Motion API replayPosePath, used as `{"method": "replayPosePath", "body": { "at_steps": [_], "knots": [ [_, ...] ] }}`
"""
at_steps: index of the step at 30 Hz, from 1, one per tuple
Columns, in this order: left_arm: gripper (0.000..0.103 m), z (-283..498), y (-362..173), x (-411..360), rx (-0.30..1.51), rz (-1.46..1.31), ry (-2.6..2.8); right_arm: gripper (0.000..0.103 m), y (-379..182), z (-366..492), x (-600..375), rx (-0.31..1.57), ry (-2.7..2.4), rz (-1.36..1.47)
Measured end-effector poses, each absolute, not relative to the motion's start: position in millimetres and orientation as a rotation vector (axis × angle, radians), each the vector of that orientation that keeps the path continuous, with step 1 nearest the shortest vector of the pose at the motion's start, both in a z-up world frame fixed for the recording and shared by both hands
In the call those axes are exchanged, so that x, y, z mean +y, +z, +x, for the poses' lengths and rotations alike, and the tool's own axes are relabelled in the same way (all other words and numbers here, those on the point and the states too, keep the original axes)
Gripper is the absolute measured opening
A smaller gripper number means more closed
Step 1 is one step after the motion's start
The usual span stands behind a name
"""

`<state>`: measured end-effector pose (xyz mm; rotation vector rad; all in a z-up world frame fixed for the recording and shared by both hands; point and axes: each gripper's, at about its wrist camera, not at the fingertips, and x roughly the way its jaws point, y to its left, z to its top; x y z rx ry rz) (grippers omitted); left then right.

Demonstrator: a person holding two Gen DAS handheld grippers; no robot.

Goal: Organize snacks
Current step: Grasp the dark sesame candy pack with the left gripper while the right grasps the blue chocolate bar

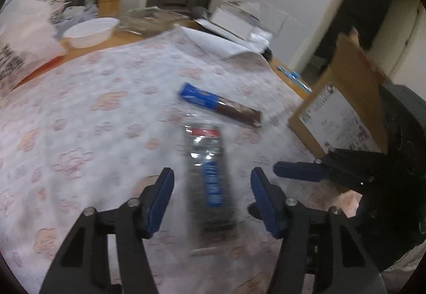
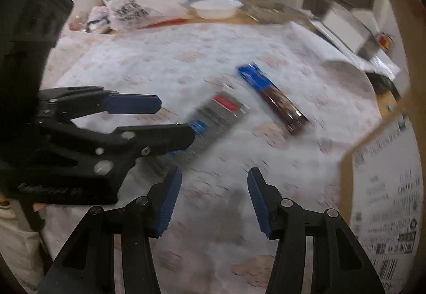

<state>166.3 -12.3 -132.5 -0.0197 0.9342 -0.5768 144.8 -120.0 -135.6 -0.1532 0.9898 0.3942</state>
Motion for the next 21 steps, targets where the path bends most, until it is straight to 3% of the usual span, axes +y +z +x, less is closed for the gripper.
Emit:
{"method": "replayPosePath", "body": {
  "at_steps": [6, 7, 8, 9, 21],
  "knots": [
    [0.057, 169, -145, -39, 0.957, 0.089, -0.486, 0.055, -144, 144, -135, 0.972, 0.351, -0.195],
    [0.052, 169, -146, -40, 0.952, 0.104, -0.464, 0.055, -145, 145, -137, 0.97, 0.353, -0.192],
    [0.04, 169, -146, -41, 0.947, 0.124, -0.437, 0.055, -145, 146, -137, 0.964, 0.351, -0.196],
    [0.037, 169, -146, -41, 0.939, 0.15, -0.41, 0.055, -146, 147, -137, 0.962, 0.35, -0.196],
    [0.037, 184, -141, 45, 0.919, -0.009, -0.258, 0.057, -126, 172, -103, 0.899, 0.241, -0.219]
  ]
}}
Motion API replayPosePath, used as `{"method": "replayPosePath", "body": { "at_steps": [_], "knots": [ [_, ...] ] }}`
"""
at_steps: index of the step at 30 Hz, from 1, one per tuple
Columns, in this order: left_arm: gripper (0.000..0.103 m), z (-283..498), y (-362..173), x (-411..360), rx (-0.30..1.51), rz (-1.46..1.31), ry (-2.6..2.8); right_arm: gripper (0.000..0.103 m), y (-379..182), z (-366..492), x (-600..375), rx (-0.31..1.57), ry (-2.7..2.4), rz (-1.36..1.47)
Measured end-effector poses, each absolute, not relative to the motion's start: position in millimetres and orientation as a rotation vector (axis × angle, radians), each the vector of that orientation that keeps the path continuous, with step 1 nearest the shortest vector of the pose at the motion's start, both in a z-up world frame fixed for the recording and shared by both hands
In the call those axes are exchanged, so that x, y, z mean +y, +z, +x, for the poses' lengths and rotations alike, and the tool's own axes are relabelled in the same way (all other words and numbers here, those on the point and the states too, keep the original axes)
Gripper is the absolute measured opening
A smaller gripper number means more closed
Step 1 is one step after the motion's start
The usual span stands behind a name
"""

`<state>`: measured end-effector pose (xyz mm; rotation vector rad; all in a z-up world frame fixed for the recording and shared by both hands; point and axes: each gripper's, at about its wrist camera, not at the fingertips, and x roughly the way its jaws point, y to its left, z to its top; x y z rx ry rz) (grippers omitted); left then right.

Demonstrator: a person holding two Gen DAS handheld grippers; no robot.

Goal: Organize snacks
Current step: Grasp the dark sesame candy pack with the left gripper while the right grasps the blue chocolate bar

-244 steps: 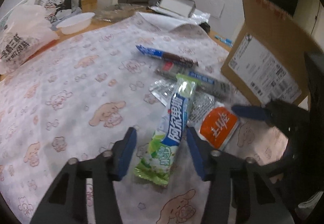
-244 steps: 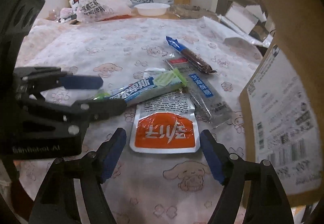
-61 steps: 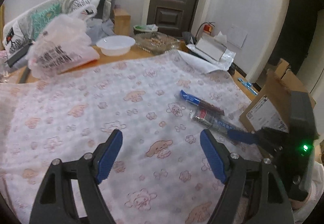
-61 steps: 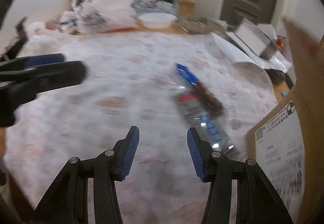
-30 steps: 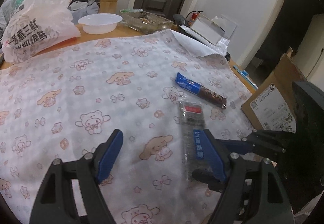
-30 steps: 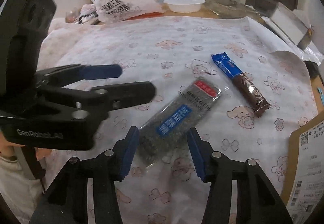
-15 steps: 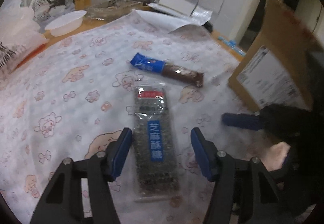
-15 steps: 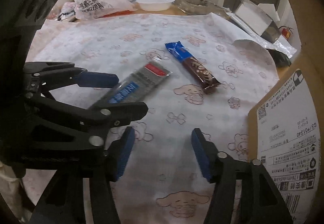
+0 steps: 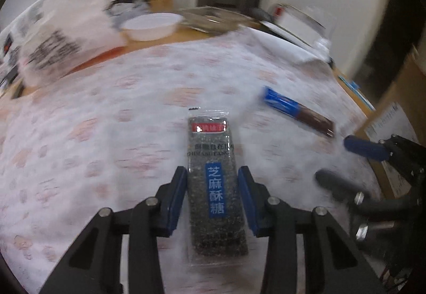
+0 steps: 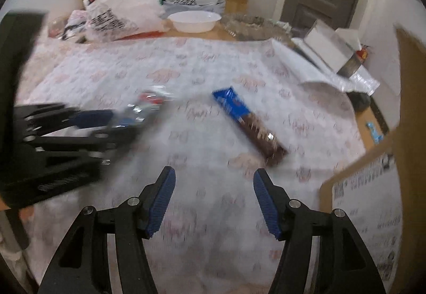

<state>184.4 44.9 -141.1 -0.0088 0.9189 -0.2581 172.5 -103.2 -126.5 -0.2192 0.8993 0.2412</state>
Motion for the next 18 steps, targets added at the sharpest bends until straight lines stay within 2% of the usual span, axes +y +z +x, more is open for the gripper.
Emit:
{"method": "replayPosePath", "body": {
  "at_steps": [6, 11, 14, 18],
  "knots": [
    [0.037, 190, -145, 77, 0.91, -0.06, -0.21, 0.057, -132, 219, -103, 0.852, 0.178, -0.23],
    [0.037, 188, -148, 77, 0.91, -0.05, -0.238, 0.057, -143, 251, -108, 0.91, 0.169, -0.202],
    [0.037, 185, -149, 77, 0.905, -0.044, -0.238, 0.059, -145, 245, -105, 0.923, 0.204, -0.183],
    [0.037, 183, -149, 79, 0.902, -0.037, -0.218, 0.054, -143, 234, -89, 0.904, 0.25, -0.23]
  ]
}}
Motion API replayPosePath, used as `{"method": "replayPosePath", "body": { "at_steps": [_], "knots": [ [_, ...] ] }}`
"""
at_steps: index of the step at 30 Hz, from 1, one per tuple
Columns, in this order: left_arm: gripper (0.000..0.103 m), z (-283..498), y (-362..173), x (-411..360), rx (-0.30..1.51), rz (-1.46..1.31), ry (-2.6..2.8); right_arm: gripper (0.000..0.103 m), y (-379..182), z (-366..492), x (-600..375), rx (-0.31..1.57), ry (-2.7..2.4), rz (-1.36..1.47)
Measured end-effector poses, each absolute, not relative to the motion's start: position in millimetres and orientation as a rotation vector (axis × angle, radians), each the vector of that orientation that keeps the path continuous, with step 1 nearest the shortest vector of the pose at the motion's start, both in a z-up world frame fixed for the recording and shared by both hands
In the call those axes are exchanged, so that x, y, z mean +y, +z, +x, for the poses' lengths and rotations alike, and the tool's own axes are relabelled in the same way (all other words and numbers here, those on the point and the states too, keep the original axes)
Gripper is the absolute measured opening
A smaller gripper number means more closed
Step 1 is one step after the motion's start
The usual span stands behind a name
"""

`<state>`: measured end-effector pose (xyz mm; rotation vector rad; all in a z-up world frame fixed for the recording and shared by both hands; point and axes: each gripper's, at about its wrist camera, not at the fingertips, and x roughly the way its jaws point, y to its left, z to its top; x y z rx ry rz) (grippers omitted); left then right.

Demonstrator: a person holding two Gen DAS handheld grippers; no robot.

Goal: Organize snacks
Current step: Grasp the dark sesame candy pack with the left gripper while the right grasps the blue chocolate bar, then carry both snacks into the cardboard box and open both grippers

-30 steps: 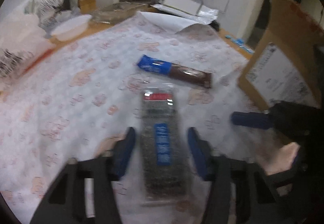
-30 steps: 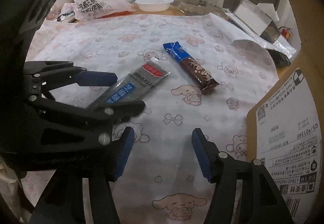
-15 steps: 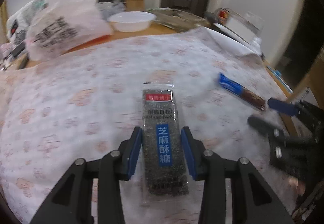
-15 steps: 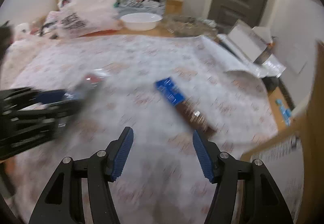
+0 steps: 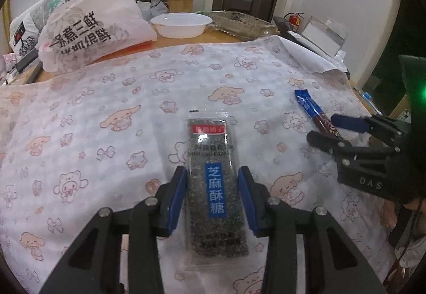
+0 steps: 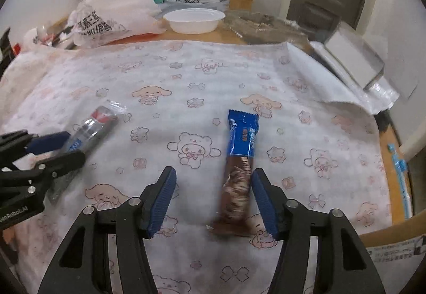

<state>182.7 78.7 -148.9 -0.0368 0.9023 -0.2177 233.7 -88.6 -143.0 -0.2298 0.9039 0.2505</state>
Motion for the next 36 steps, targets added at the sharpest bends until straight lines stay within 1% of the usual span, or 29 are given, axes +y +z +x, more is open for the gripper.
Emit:
{"method": "replayPosePath", "body": {
  "at_steps": [2, 4, 5, 6, 7, 13, 18, 24, 28, 36],
  "knots": [
    [0.037, 182, -149, 78, 0.899, -0.036, -0.216, 0.054, -146, 239, -90, 0.895, 0.183, -0.244],
    [0.037, 183, -150, 77, 0.895, -0.027, -0.21, 0.049, -147, 244, -95, 0.909, 0.182, -0.205],
    [0.037, 183, -150, 76, 0.892, -0.022, -0.206, 0.038, -147, 247, -97, 0.915, 0.182, -0.192],
    [0.037, 183, -150, 75, 0.889, -0.016, -0.203, 0.017, -147, 249, -97, 0.919, 0.178, -0.187],
    [0.037, 183, -150, 76, 0.887, -0.015, -0.201, 0.014, -147, 250, -97, 0.924, 0.182, -0.182],
    [0.037, 183, -148, 80, 0.885, -0.034, -0.191, 0.013, -137, 230, -95, 0.89, 0.229, -0.157],
    [0.037, 162, -126, 86, 0.835, -0.027, -0.15, 0.014, -113, 204, -81, 0.847, 0.326, -0.145],
    [0.037, 121, -91, 98, 0.772, -0.039, -0.087, 0.013, -75, 159, -62, 0.767, 0.453, -0.148],
    [0.037, 88, -58, 94, 0.71, -0.023, -0.058, 0.014, -46, 126, -60, 0.696, 0.512, -0.155],
    [0.037, 46, 7, 49, 0.587, 0.031, -0.091, 0.014, 0, 84, -104, 0.594, 0.542, -0.119]
  ]
}}
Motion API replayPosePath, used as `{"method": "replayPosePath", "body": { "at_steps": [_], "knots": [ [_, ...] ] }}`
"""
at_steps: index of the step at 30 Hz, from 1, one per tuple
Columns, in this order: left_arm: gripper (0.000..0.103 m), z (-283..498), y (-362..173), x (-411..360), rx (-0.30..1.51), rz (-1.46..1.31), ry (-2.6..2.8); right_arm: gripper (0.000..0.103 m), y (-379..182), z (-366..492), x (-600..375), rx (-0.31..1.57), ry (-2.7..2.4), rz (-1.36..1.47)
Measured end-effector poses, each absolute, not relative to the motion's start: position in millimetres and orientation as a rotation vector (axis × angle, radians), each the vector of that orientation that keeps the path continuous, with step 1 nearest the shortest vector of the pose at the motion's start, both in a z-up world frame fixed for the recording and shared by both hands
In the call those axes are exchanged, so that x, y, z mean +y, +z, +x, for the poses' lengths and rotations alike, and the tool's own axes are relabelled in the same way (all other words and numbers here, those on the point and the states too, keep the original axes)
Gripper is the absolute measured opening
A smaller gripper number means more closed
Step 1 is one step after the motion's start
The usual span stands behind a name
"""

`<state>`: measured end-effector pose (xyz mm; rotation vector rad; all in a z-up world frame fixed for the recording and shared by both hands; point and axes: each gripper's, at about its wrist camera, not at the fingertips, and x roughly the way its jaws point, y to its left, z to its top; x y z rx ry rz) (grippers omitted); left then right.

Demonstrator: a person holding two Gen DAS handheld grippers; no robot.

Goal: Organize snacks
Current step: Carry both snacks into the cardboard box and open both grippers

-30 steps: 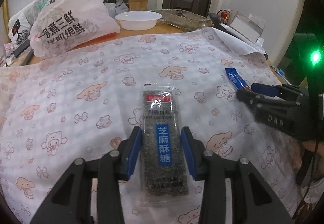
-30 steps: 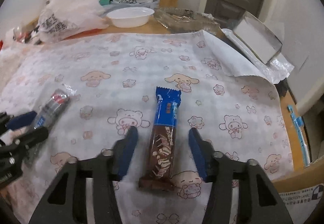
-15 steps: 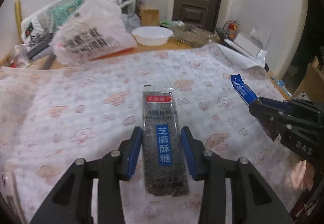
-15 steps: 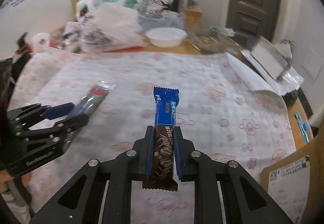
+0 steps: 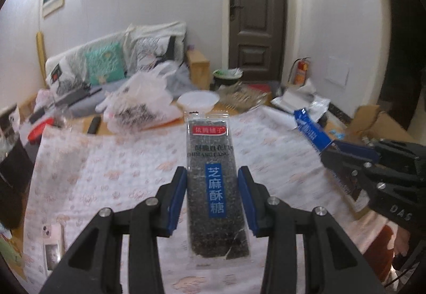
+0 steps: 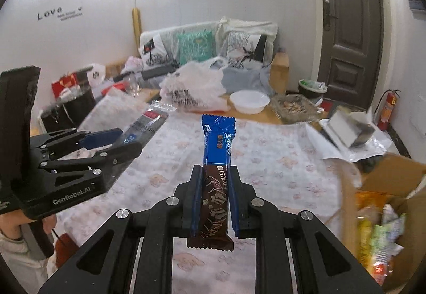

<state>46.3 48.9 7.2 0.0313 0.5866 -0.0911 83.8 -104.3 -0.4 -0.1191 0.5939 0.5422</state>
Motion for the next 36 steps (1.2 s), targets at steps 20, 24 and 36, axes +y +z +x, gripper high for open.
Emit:
{"method": "replayPosePath", "body": {
  "at_steps": [20, 24, 36],
  "knots": [
    [0.037, 91, 57, -186, 0.621, 0.108, -0.572, 0.014, -2, 75, -305, 0.584, 0.312, 0.016],
    [0.037, 110, 38, -222, 0.682, 0.123, -0.601, 0.014, -18, 85, -323, 0.615, 0.295, 0.019],
    [0.037, 131, 1, -249, 0.777, 0.157, -0.607, 0.015, -45, 105, -345, 0.674, 0.261, 0.004]
  ]
}}
